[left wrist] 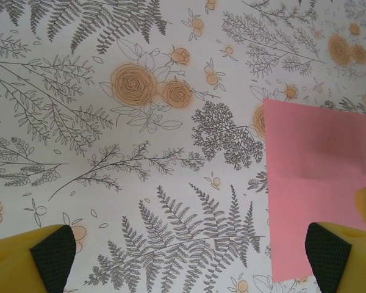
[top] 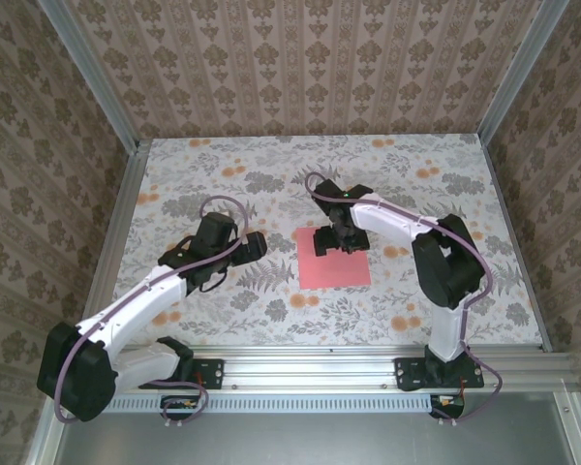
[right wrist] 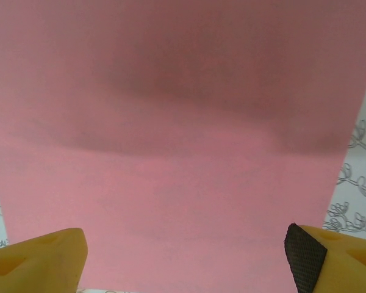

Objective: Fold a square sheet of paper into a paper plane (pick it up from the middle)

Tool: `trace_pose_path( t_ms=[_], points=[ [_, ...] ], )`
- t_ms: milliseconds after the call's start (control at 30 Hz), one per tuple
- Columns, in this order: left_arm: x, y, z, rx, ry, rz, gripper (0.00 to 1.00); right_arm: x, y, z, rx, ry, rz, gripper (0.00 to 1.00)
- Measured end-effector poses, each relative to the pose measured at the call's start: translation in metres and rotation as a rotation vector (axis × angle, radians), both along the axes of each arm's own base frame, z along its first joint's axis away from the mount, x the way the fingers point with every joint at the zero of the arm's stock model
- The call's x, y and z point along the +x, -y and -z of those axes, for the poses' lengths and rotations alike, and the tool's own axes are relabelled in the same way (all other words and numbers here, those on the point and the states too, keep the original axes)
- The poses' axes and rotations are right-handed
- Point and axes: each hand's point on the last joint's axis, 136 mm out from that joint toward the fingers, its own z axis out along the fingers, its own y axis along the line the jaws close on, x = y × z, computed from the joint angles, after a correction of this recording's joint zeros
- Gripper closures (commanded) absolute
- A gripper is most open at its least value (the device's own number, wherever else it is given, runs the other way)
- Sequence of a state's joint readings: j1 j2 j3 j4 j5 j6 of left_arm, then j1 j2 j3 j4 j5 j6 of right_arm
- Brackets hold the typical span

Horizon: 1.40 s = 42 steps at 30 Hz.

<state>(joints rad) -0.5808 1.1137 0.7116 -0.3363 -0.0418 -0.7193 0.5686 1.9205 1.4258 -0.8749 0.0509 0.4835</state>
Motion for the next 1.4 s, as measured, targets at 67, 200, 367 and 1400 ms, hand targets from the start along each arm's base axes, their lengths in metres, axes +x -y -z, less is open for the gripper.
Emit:
trace_pose_path(
  t_ms=[67,200,367,1400],
  points=[
    [0.0,0.001,0.001,-0.003,-0.002,0.003,0.0,0.003,-0.004,0.004,-0.006,-0.007,-0.005,0.13],
    [0.001,0.002,0.001,-0.006,-0.002,0.005,0.0,0.009,-0.007,0.009,-0.016,-0.015,0.001,0.13],
    [0.001,0.005,0.007,-0.004,-0.02,0.015,0.0,0.012,-0.009,0.017,-0.029,-0.03,0.013,0.12],
    [0.0,0.009,0.016,0.004,-0.048,0.042,0.0,0.01,-0.014,0.038,-0.086,-0.067,0.04,0.1]
  ],
)
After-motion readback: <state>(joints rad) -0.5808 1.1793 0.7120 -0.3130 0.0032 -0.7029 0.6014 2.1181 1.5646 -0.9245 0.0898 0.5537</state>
